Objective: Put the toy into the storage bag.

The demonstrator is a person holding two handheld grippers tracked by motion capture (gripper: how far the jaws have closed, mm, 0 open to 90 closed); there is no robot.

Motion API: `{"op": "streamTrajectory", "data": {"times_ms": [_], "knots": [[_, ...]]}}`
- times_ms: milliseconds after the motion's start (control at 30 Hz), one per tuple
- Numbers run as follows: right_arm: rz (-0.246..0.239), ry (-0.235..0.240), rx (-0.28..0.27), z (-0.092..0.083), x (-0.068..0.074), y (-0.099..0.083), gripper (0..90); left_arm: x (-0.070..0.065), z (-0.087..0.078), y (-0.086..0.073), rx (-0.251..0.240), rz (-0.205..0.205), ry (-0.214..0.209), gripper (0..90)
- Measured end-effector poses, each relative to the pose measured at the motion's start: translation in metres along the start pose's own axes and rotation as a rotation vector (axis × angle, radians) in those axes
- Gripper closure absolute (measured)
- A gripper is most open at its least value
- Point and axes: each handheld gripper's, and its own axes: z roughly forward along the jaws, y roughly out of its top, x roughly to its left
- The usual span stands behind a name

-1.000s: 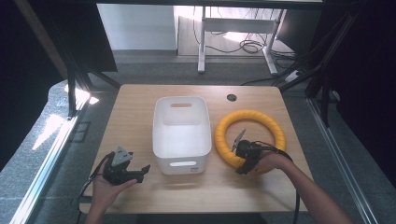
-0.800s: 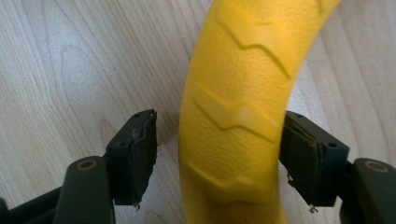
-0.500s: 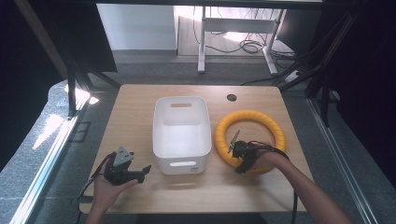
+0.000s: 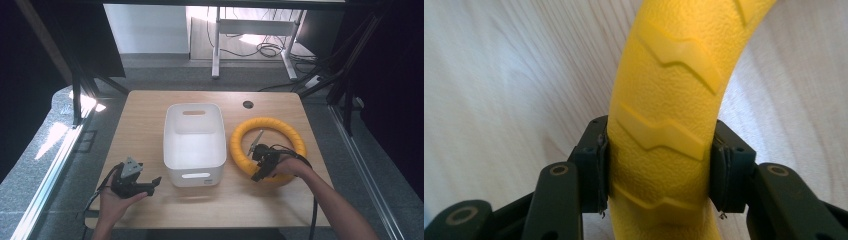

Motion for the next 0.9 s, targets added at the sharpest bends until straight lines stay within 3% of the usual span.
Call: {"op": "streamTrajectory", "data": {"times_ms": [133,167,267,467,733,900], "knots": [[0.027,0.036,-0.073,-0.014,-0.005,-0.003,51.7,-0.001,0.001,0.000,0.007,0.006,0.000,17.6],[0.045,0.064,-0.126,-0.024,-0.007,-0.004,51.7,-0.001,0.002,0.000,0.007,0.007,0.000,17.6],[0.063,0.095,-0.184,-0.034,-0.009,-0.006,51.7,-0.001,0.001,0.000,0.007,0.006,0.001,17.6],[0.099,0.134,-0.303,-0.053,-0.014,-0.014,51.8,-0.001,0.002,0.000,0.006,0.007,0.002,17.6],[0.105,0.148,-0.411,-0.069,-0.016,-0.019,51.8,-0.001,0.002,0.000,0.004,0.004,0.003,17.6],[0.100,0.146,-0.445,-0.075,-0.016,-0.019,51.8,-0.001,0.001,0.000,0.004,0.005,0.005,17.6]]}}
